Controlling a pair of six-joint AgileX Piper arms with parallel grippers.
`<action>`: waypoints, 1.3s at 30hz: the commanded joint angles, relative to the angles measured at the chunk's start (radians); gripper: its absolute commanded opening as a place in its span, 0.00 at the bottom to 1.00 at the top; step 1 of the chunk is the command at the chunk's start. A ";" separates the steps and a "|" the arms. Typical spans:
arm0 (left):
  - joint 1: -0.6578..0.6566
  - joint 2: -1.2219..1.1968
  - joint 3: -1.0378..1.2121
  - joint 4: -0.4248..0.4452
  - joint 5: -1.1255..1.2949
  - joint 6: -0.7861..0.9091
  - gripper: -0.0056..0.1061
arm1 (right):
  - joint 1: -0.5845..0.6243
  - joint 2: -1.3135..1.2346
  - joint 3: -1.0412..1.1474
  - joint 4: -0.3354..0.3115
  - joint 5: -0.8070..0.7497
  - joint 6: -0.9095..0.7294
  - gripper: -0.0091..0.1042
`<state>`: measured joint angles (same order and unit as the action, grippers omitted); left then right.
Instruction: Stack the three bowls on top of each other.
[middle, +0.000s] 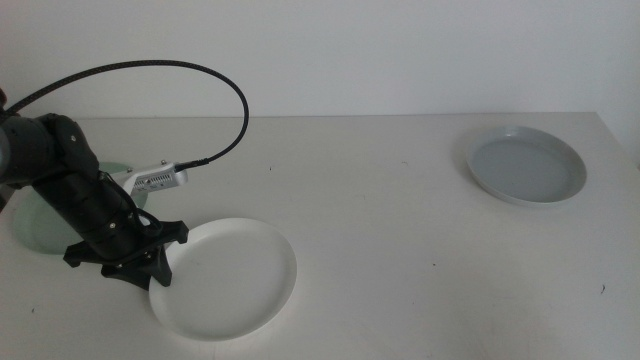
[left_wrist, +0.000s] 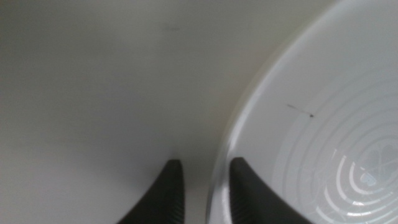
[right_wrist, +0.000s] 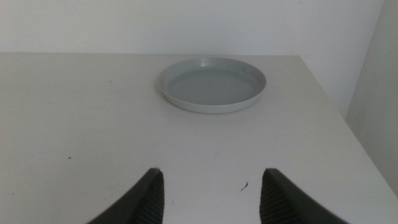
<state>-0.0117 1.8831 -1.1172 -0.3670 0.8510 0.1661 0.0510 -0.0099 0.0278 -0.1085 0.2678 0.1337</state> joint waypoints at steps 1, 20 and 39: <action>-0.001 -0.028 -0.015 -0.027 -0.002 -0.011 0.21 | -0.006 -0.027 -0.005 -0.014 -0.074 -0.003 0.44; -0.019 -0.141 -0.049 -0.057 0.079 -0.020 0.05 | -0.006 -0.027 -0.005 -0.014 -0.074 -0.003 0.44; -0.322 -0.051 -0.366 0.017 0.143 -0.254 0.05 | -0.006 -0.027 -0.005 -0.014 -0.074 -0.003 0.44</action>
<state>-0.3138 1.8669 -1.4379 -0.3302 0.9946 -0.0636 0.0510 -0.0099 0.0278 -0.1085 0.2678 0.1337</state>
